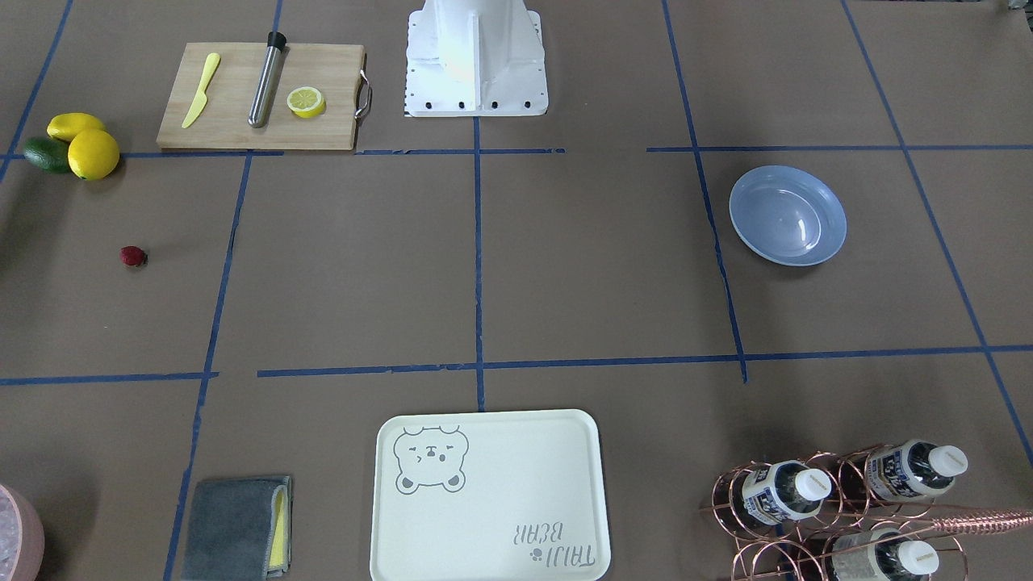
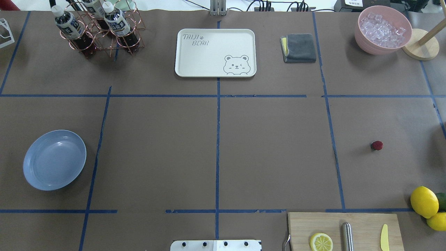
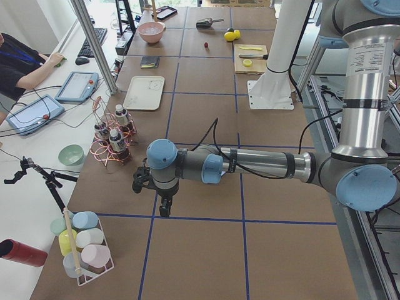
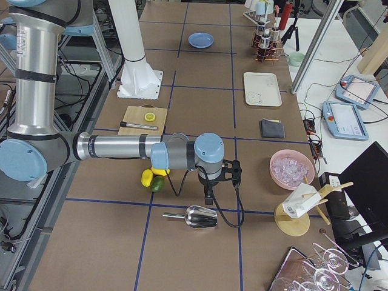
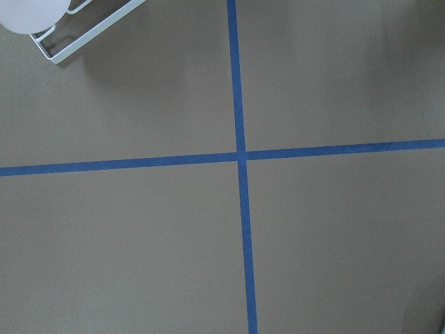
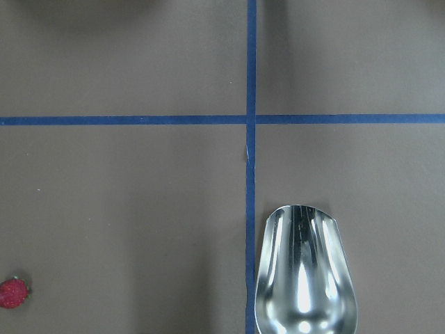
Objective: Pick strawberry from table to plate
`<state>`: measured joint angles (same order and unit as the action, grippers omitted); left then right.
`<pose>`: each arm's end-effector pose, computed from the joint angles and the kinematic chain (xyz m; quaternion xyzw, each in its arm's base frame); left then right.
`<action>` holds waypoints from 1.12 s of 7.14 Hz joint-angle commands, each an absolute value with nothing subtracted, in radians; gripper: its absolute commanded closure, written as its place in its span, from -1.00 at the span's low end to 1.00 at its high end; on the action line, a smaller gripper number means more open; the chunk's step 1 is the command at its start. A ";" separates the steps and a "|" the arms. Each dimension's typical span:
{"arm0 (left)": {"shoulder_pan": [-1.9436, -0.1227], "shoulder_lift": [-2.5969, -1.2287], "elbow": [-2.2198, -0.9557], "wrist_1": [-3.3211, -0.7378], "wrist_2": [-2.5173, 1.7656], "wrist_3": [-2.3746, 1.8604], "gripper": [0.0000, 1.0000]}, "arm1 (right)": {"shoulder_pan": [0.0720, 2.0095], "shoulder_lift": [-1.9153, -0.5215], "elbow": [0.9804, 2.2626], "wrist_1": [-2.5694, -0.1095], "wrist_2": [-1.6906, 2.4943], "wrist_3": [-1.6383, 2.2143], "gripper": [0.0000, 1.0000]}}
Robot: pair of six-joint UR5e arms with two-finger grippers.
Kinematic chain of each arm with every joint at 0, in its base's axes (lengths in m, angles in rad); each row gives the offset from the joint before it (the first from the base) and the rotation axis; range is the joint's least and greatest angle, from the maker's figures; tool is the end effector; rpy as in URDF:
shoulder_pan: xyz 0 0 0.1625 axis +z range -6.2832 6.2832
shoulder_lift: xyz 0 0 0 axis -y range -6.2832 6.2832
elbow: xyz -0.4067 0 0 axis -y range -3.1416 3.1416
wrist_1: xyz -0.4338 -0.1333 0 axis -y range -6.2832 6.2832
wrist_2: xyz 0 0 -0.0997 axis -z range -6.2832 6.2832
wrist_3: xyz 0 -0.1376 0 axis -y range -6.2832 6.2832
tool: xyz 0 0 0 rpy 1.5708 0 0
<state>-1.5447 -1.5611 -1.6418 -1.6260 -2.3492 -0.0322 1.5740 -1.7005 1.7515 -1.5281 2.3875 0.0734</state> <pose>-0.0226 -0.5402 0.6283 0.0428 0.3802 0.0193 0.9237 0.0346 -0.4886 0.6281 0.0290 -0.3979 0.0165 0.9168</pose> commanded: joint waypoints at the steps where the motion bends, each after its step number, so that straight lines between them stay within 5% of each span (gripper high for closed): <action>1: -1.545 -1.556 -1.641 -1.637 -2.353 -0.037 -1.00 | 1.566 -1.698 1.750 -1.526 2.390 0.074 -1.00; 8: -1.502 -1.489 -1.615 -1.926 -2.362 -0.176 -1.00 | 1.500 -1.611 1.769 -1.514 2.407 0.187 -1.00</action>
<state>-1.5259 -1.5366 -1.6194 -1.8097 -2.3620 -0.1014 1.5172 -1.6156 1.7651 -1.5185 2.4045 0.1305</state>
